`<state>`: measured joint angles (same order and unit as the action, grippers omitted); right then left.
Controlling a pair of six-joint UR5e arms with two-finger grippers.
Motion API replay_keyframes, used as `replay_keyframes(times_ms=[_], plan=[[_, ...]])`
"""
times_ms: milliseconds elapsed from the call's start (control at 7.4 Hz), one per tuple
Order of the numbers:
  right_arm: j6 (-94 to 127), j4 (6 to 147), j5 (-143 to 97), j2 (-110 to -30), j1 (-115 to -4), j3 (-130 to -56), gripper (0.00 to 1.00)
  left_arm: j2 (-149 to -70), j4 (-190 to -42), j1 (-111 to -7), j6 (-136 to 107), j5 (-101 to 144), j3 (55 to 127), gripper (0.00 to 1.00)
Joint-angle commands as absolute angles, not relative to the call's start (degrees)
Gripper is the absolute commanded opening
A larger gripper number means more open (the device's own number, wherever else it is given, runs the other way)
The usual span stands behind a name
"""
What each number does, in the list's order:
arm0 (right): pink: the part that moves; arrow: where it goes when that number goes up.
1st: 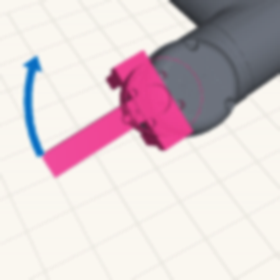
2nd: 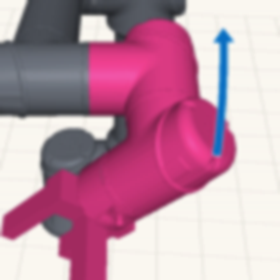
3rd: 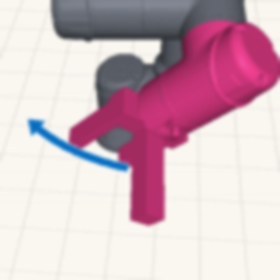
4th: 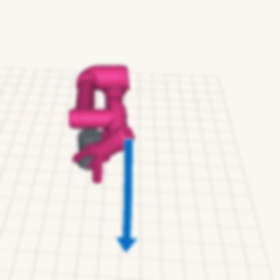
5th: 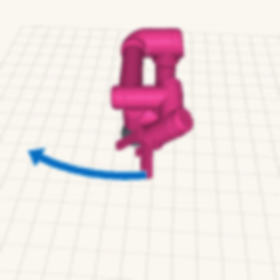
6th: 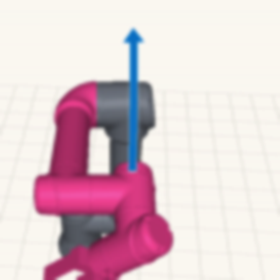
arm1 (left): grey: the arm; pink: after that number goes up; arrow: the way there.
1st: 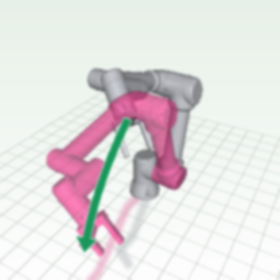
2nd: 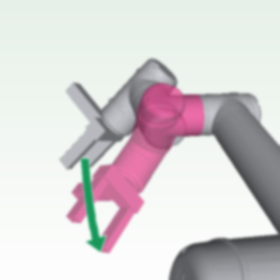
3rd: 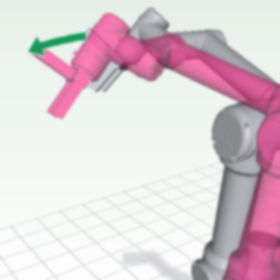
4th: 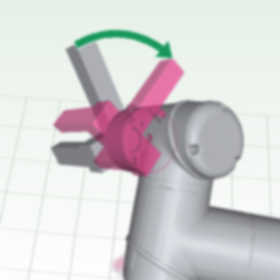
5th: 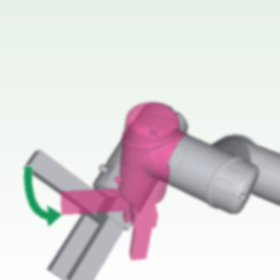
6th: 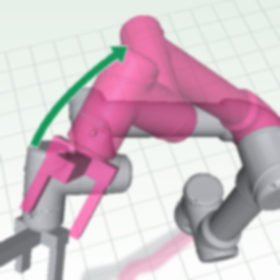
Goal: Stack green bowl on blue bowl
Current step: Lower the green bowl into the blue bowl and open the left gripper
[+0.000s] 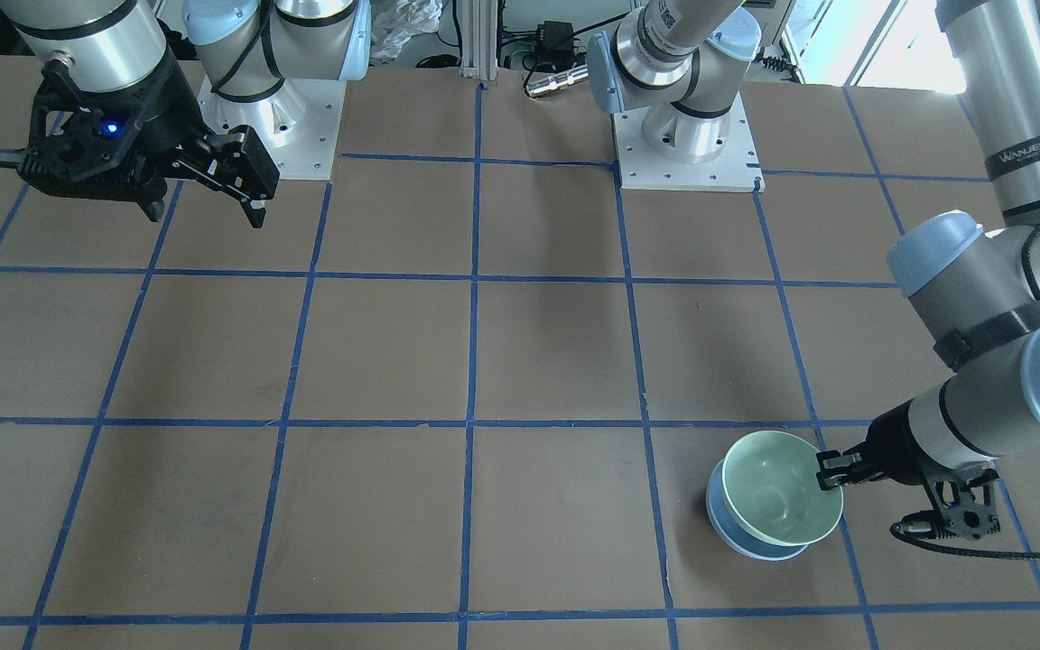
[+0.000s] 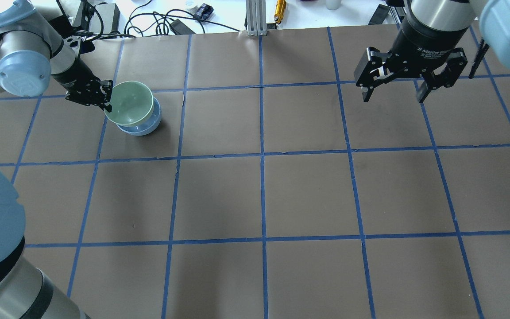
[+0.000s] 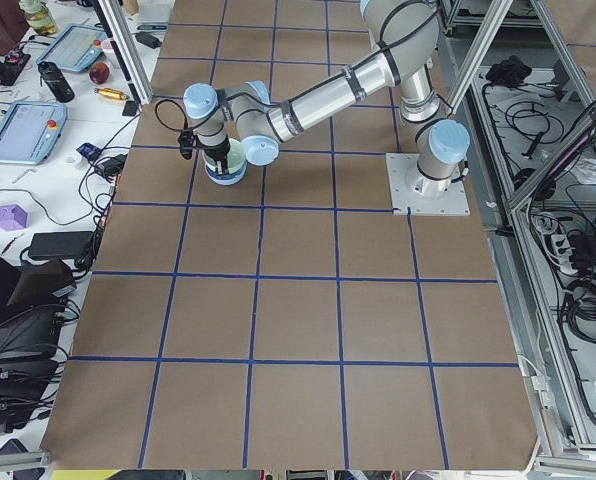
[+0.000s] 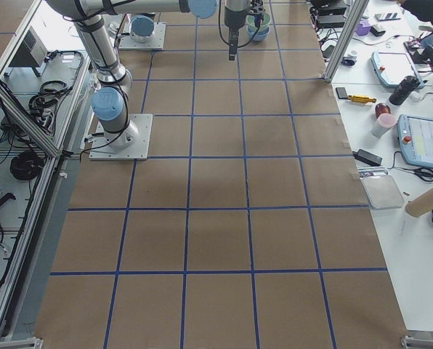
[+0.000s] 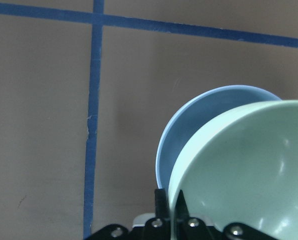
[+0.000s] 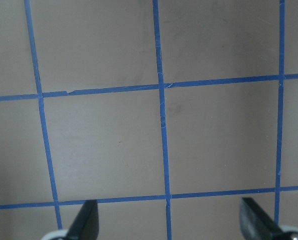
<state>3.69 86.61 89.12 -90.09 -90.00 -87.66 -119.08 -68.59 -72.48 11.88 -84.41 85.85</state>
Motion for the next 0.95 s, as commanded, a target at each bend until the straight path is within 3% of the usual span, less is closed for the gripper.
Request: replay_keyframes(times_ms=[0, 270, 405, 811], plan=[[3.69, 86.66, 89.12, -90.09, -90.00, -87.63, 1.00, -119.70, -68.55, -72.51, 11.87, -84.29, 85.96, 0.03], [3.69, 86.57, 89.12, -90.09, -90.00, -87.63, 1.00, -119.97, -68.56, -72.51, 11.86, -84.29, 86.13, 0.09], [3.69, 86.57, 89.12, -90.09, -90.00, -87.63, 1.00, -120.06, -68.47, -72.51, 11.78, -84.37, 86.31, 0.24], [3.69, 86.57, 89.12, -90.09, -90.00, -87.63, 1.00, -120.41, -68.47, -72.51, 11.69, -84.37, 86.05, 0.48]])
